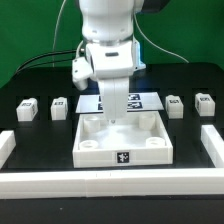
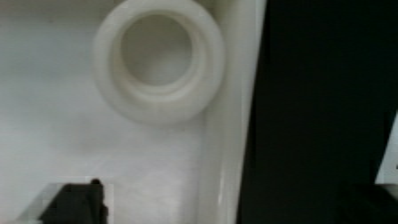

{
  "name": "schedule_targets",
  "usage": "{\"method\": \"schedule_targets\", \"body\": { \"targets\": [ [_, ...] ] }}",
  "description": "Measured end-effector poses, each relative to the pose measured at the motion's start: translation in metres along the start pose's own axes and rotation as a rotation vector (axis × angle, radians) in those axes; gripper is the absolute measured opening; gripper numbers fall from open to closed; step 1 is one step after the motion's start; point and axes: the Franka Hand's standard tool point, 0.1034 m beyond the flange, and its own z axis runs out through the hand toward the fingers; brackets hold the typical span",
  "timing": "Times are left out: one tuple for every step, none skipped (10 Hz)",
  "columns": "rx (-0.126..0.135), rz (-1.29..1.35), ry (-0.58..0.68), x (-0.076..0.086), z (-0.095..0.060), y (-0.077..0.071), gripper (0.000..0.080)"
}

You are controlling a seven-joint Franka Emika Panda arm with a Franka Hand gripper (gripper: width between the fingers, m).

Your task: Assemble one leg

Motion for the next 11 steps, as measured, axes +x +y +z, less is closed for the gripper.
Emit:
{"method": "schedule_targets", "body": {
  "targets": [
    [0.006, 0.001, 0.002, 0.0001, 0.0035, -0.0006, 0.0650],
    [0.014, 0.002, 0.005, 0.0002, 0.0077, -0.0021, 0.0650],
    [0.017, 0.002, 0.006, 0.0000, 0.0095, -0.0025, 0.0650],
    [0.017, 0.003, 0.006, 0.0000, 0.0095, -0.0024, 0.0650],
    [0.019, 0.011, 0.006, 0.0002, 0.0098, -0.0027, 0.0521],
    [0.019, 0.011, 0.006, 0.0001, 0.0100, -0.0028, 0.0521],
    [0.019, 0.011, 0.006, 0.0001, 0.0101, -0.0029, 0.0384],
    [0.020, 0.011, 0.006, 0.0001, 0.0103, -0.0030, 0.0203],
    [0.020, 0.011, 0.006, 0.0001, 0.0103, -0.0030, 0.0203],
    [0.012, 0.013, 0.006, -0.0005, 0.0090, -0.0013, 0.0081],
    [0.011, 0.013, 0.006, -0.0006, 0.0089, -0.0011, 0.0079]
  ]
}}
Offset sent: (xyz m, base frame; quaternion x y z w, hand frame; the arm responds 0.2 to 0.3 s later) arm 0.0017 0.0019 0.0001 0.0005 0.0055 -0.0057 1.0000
